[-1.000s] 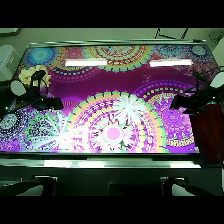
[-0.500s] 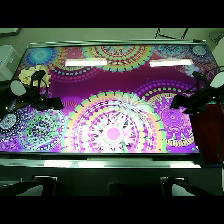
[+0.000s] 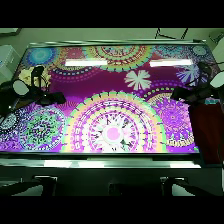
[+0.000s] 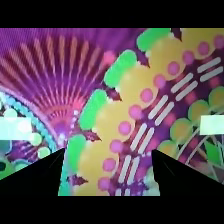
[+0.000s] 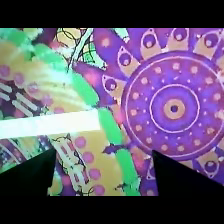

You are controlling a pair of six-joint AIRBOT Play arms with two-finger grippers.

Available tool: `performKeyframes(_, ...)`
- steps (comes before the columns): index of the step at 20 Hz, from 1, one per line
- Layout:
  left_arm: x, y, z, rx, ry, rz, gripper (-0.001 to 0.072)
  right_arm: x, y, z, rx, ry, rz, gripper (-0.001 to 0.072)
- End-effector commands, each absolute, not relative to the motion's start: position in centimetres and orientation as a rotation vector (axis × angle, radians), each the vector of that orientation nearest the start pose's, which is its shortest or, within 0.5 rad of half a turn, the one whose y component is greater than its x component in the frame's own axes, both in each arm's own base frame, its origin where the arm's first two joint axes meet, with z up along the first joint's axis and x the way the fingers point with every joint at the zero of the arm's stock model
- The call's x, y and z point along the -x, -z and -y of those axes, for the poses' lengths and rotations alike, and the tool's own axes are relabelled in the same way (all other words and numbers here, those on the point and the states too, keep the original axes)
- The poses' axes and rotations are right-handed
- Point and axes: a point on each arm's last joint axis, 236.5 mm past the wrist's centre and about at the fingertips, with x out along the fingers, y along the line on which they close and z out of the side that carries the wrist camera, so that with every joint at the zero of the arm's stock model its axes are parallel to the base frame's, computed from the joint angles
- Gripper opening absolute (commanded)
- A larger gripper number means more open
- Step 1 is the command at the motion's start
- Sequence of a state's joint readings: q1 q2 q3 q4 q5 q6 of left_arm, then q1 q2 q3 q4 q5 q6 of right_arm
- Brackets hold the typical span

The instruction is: Fold the clothes and pants, and hang the long-sleeved shirts on hangers.

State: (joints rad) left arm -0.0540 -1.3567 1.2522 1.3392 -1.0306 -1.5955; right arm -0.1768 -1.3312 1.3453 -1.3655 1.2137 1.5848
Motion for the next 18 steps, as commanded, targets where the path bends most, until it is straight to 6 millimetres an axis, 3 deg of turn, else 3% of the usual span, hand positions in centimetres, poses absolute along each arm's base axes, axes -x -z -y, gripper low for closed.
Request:
performKeyframes(1, -48.8, -4.1, 6.8, 0.285, 0.103, -0.913, 0.0603, -43.4, -6.2, 3.3, -0.271, 0.035, -1.095, 0.0676)
performKeyframes(2, -50.8, -5.4, 5.2, 0.304, 0.068, -0.821, 0.0606, -43.4, -6.1, 3.3, -0.269, 0.033, -1.098, 0.0676)
performKeyframes(3, -52.8, -6.7, 2.0, 0.372, -0.006, -0.743, 0.0606, -43.3, -6.0, 3.2, -0.269, 0.031, -1.106, 0.0676)
performKeyframes(5, -54.4, -7.1, -6.8, 0.617, -0.210, -0.689, 0.0606, -43.1, -5.8, 3.2, -0.266, 0.029, -1.117, 0.0676)
performKeyframes(7, -52.8, -4.8, -14.3, 0.873, -0.350, -0.735, 0.0607, -43.0, -5.8, 3.1, -0.267, 0.028, -1.121, 0.0676)
performKeyframes(9, -49.8, -1.7, -18.9, 1.086, -0.428, -0.799, 0.0608, -43.0, -5.8, 3.1, -0.269, 0.026, -1.122, 0.0675)
performKeyframes(11, -48.0, 0.9, -21.4, 1.177, -0.475, -0.841, 0.0720, -42.7, -5.7, 2.7, -0.281, 0.016, -1.135, 0.0676)
performKeyframes(12, -47.8, 1.9, -21.9, 1.174, -0.480, -0.853, 0.0720, -42.5, -5.6, 2.5, -0.287, 0.010, -1.145, 0.0676)
performKeyframes(18, -50.9, 6.2, -22.3, 1.168, -0.507, -0.794, 0.0720, -40.8, -5.1, 1.7, -0.307, -0.014, -1.223, 0.0676)
